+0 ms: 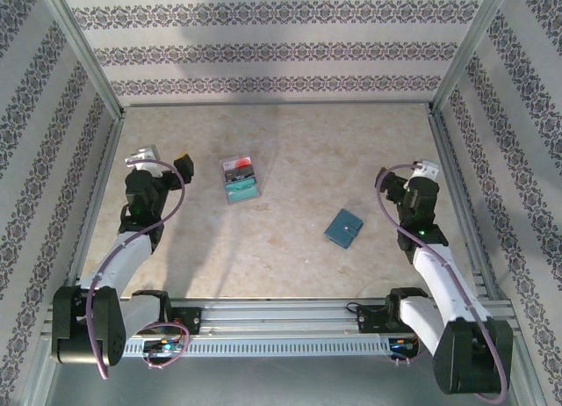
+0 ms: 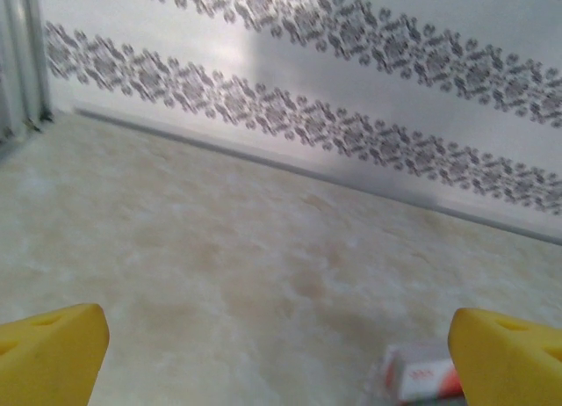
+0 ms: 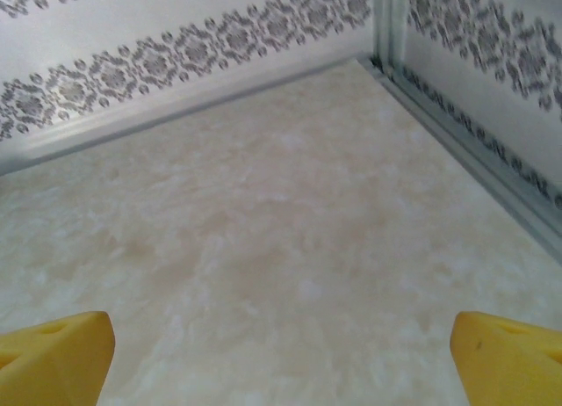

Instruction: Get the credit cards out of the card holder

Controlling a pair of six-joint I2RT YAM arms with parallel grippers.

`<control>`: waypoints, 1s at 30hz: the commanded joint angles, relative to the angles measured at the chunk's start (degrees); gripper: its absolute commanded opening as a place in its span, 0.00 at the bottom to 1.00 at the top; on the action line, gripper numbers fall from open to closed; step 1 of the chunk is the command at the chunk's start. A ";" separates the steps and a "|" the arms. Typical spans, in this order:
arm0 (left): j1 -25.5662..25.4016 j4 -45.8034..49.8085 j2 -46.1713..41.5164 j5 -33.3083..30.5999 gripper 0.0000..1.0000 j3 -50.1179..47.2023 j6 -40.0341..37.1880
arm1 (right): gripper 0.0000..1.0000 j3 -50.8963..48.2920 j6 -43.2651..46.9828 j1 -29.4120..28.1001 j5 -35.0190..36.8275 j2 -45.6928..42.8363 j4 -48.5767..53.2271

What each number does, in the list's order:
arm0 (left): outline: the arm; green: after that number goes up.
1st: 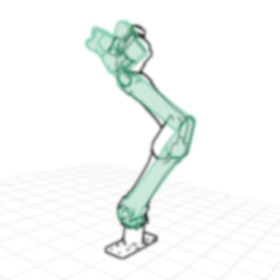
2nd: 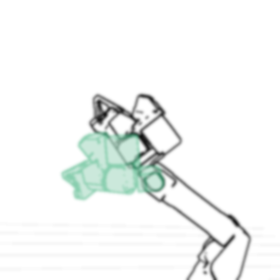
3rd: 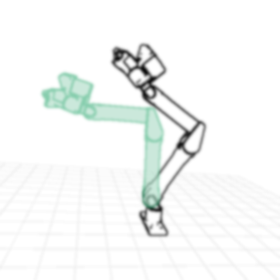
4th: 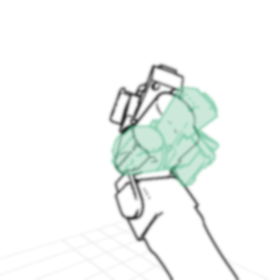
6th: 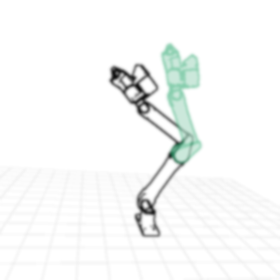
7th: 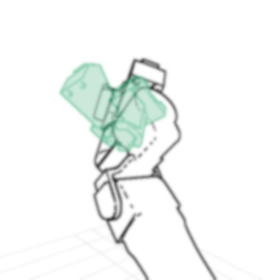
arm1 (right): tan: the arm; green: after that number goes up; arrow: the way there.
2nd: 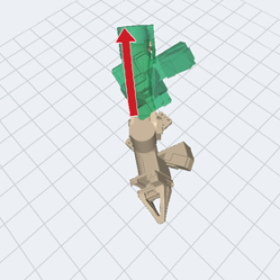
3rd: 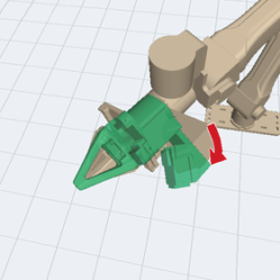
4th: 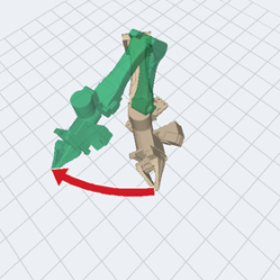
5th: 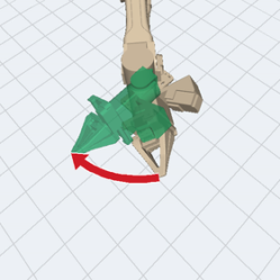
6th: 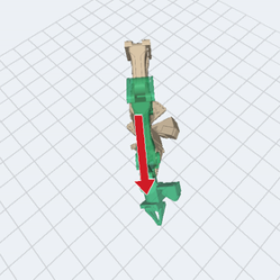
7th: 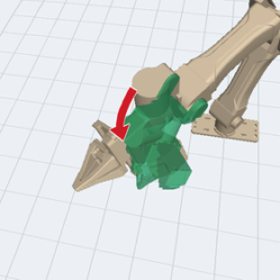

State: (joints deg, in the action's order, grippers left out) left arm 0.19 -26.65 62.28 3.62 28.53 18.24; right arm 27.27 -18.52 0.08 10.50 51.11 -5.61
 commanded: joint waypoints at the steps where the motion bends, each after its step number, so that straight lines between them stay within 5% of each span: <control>1: -5.39 7.92 -2.35 -1.28 0.99 1.62 4.46 | 0.98 3.23 -9.02 -2.03 1.60 -2.50 18.30; 5: -14.66 11.27 -4.42 -6.27 0.99 1.96 2.42 | 0.97 4.23 -17.13 -6.07 -2.68 -2.65 28.78; 10: -19.68 11.86 -4.71 -6.52 0.99 0.89 4.61 | 0.91 2.96 -26.54 -15.47 -2.78 -0.73 32.98; 16: -19.96 10.75 -4.41 -5.98 0.99 0.53 5.58 | 0.89 1.39 -33.05 -21.57 -4.35 2.19 30.74; 30: -19.92 9.08 2.09 -2.21 0.99 2.92 7.83 | 0.90 1.35 -34.05 -21.96 -10.20 14.46 21.08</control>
State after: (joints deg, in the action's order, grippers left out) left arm -19.14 -16.84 64.03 0.05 29.41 24.77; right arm 27.97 -51.75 -21.28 2.98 63.59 19.42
